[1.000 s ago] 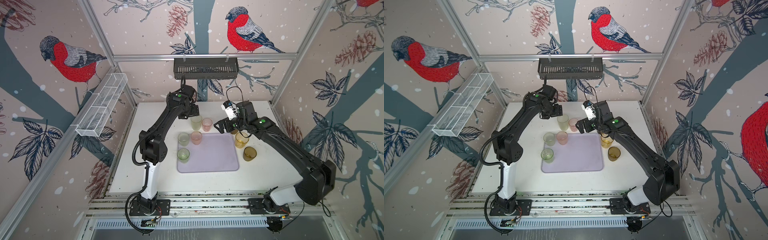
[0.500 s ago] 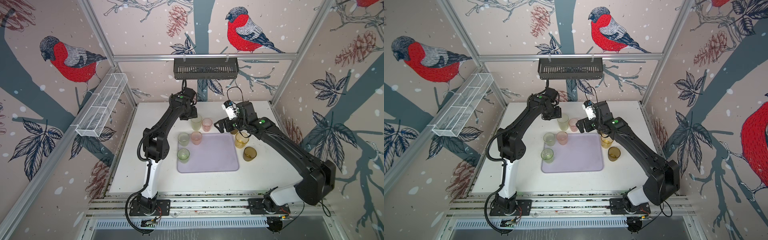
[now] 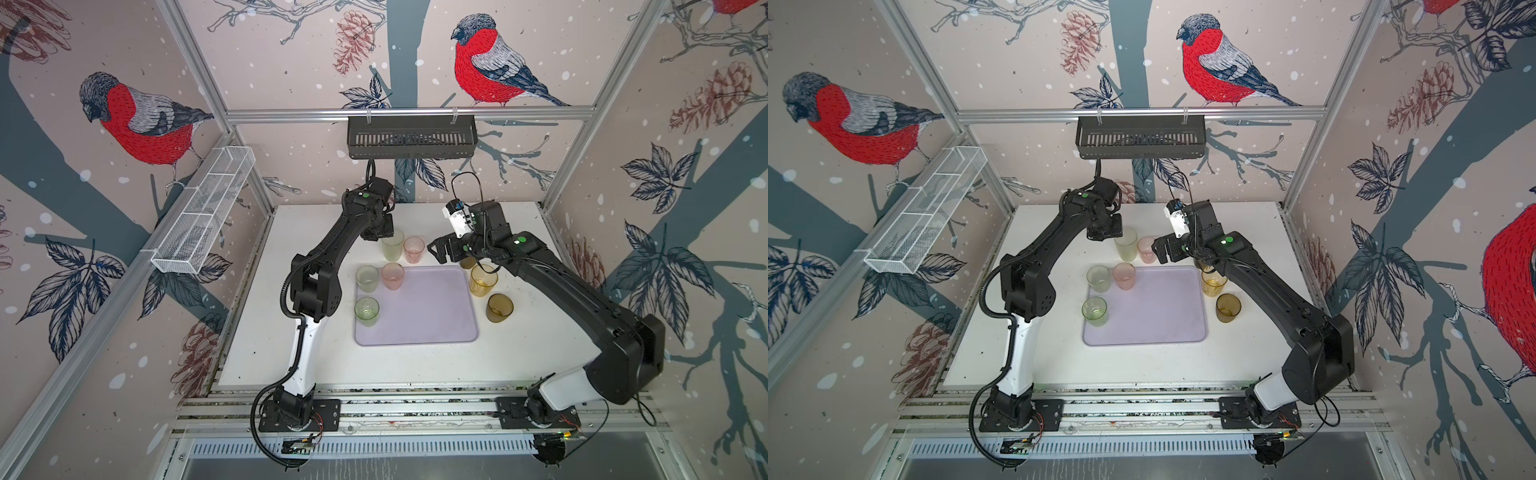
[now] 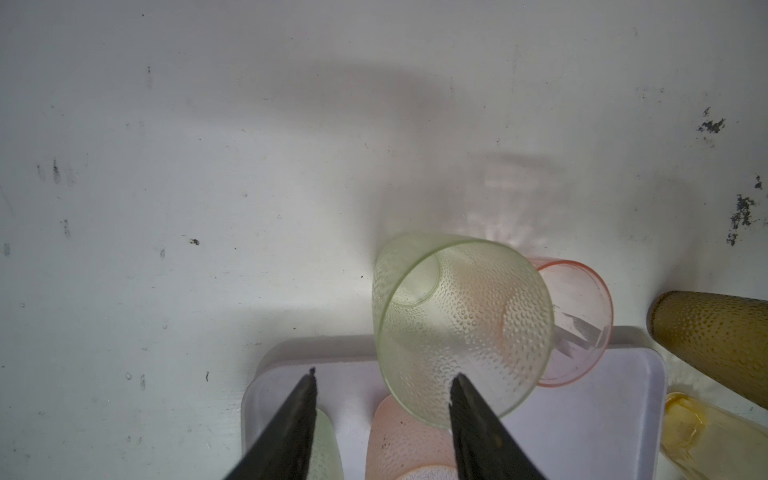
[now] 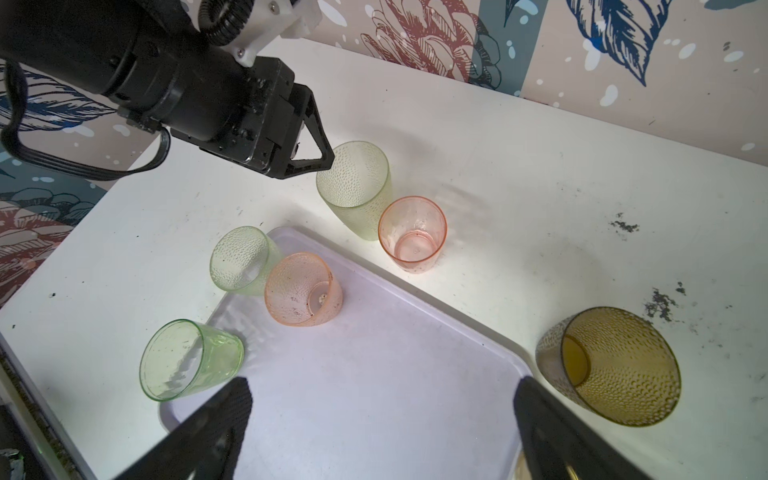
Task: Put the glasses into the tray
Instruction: 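Lower the left gripper over the rim of the tall pale green cup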
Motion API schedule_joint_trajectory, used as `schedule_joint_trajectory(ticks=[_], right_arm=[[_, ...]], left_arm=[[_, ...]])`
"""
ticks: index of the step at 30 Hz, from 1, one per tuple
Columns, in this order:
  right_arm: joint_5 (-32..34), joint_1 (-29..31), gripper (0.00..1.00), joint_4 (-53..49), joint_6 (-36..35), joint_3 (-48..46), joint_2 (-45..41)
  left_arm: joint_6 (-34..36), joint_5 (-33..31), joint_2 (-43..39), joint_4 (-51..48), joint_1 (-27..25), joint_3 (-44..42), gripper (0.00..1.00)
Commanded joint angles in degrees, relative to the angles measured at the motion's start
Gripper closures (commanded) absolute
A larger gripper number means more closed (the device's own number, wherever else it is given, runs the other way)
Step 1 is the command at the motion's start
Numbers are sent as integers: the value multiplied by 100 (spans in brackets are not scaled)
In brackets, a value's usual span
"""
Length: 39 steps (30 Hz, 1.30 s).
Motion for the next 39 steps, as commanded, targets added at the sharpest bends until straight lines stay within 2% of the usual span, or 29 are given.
schedule_joint_trajectory(ticks=[1, 24, 39], right_arm=[[132, -2, 0, -29, 25, -4, -36], [183, -26, 0, 51, 53, -122, -151], [185, -47, 0, 52, 53, -113, -136]], left_arm=[[25, -52, 36, 32, 15, 37, 49], [-17, 9, 231, 208, 15, 75, 66], [-30, -19, 285, 265, 15, 73, 72]])
